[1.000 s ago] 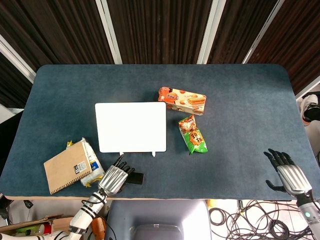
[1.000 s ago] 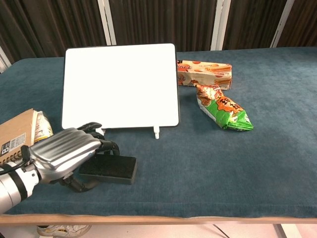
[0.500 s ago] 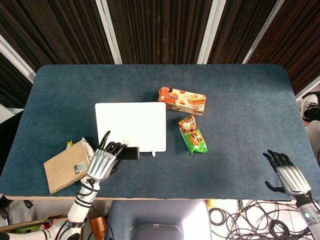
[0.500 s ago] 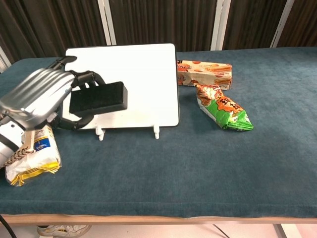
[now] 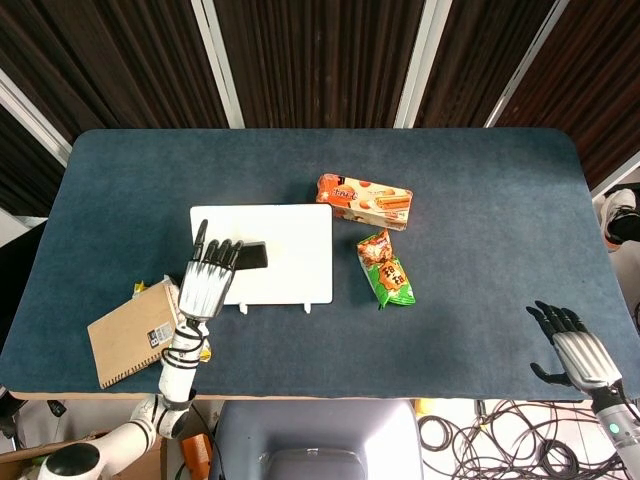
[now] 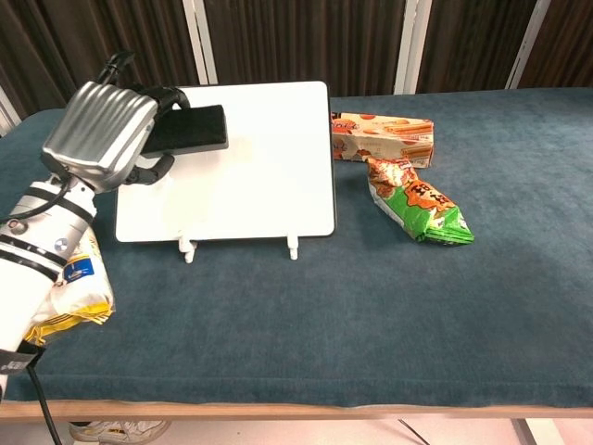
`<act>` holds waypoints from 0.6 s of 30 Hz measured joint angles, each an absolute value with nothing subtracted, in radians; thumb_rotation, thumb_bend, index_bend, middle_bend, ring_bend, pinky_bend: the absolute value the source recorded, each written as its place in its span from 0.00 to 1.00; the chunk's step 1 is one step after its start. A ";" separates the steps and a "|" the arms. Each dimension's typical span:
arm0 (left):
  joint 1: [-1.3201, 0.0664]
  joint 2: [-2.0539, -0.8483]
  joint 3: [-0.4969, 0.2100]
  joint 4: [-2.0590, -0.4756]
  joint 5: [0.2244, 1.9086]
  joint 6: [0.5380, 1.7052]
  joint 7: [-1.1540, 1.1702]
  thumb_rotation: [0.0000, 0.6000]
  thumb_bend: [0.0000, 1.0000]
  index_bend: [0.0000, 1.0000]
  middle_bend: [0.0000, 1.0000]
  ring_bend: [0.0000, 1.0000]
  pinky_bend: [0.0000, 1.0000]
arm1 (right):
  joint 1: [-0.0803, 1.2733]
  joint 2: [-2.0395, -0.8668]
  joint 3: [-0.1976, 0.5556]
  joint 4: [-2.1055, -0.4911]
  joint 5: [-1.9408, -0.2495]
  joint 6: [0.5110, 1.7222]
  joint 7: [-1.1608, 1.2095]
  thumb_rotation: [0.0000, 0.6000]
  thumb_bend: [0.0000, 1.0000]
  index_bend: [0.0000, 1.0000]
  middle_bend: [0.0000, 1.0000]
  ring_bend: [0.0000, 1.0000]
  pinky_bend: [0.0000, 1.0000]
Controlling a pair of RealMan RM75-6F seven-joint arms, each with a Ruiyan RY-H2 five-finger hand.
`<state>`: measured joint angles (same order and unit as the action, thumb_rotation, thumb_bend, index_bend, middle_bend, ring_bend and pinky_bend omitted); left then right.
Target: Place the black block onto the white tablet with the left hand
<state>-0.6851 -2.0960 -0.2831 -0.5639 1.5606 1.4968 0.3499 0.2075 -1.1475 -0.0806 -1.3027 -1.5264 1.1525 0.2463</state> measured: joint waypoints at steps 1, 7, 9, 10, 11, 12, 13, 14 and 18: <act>-0.696 -2.109 -0.287 -0.542 1.553 1.489 0.350 1.00 0.43 0.60 0.70 0.37 0.00 | 0.207 -1.147 -0.081 -1.303 -1.527 1.152 0.248 1.00 0.24 0.00 0.00 0.00 0.00; -0.753 -2.167 -0.307 -0.437 1.501 1.433 0.345 1.00 0.40 0.55 0.63 0.37 0.00 | 0.205 -1.145 -0.080 -1.300 -1.525 1.154 0.254 1.00 0.24 0.00 0.00 0.00 0.00; -0.762 -2.180 -0.313 -0.418 1.481 1.414 0.352 1.00 0.40 0.54 0.60 0.36 0.00 | 0.205 -1.145 -0.080 -1.299 -1.525 1.151 0.255 1.00 0.24 0.00 0.00 0.00 0.00; -0.764 -2.184 -0.315 -0.413 1.476 1.409 0.359 1.00 0.40 0.52 0.57 0.35 0.00 | 0.205 -1.145 -0.080 -1.299 -1.524 1.150 0.255 1.00 0.24 0.00 0.00 0.00 0.00; -0.766 -2.187 -0.316 -0.408 1.470 1.406 0.368 1.00 0.40 0.51 0.56 0.34 0.00 | 0.205 -1.145 -0.079 -1.299 -1.524 1.149 0.255 1.00 0.24 0.00 0.00 0.00 0.00; -0.768 -2.193 -0.317 -0.402 1.460 1.402 0.380 1.00 0.39 0.49 0.54 0.32 0.00 | 0.205 -1.145 -0.079 -1.299 -1.523 1.149 0.254 1.00 0.24 0.00 0.00 0.00 0.00; -0.769 -2.196 -0.318 -0.398 1.453 1.400 0.386 1.00 0.39 0.48 0.53 0.32 0.00 | 0.205 -1.144 -0.079 -1.299 -1.522 1.148 0.253 1.00 0.24 0.00 0.00 0.00 0.00; -0.770 -2.199 -0.318 -0.396 1.448 1.400 0.390 1.00 0.38 0.46 0.51 0.30 0.00 | 0.205 -1.144 -0.078 -1.299 -1.521 1.147 0.252 1.00 0.24 0.00 0.00 0.00 0.00; -0.773 -2.202 -0.312 -0.396 1.437 1.404 0.396 1.00 0.35 0.43 0.47 0.26 0.00 | 0.205 -1.142 -0.077 -1.302 -1.517 1.144 0.250 1.00 0.24 0.00 0.00 0.00 0.00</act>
<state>-0.7726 -2.2019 -0.3119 -0.3961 1.4369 1.4038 0.3956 0.2051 -1.1416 -0.0774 -1.3017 -1.5174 1.1436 0.2501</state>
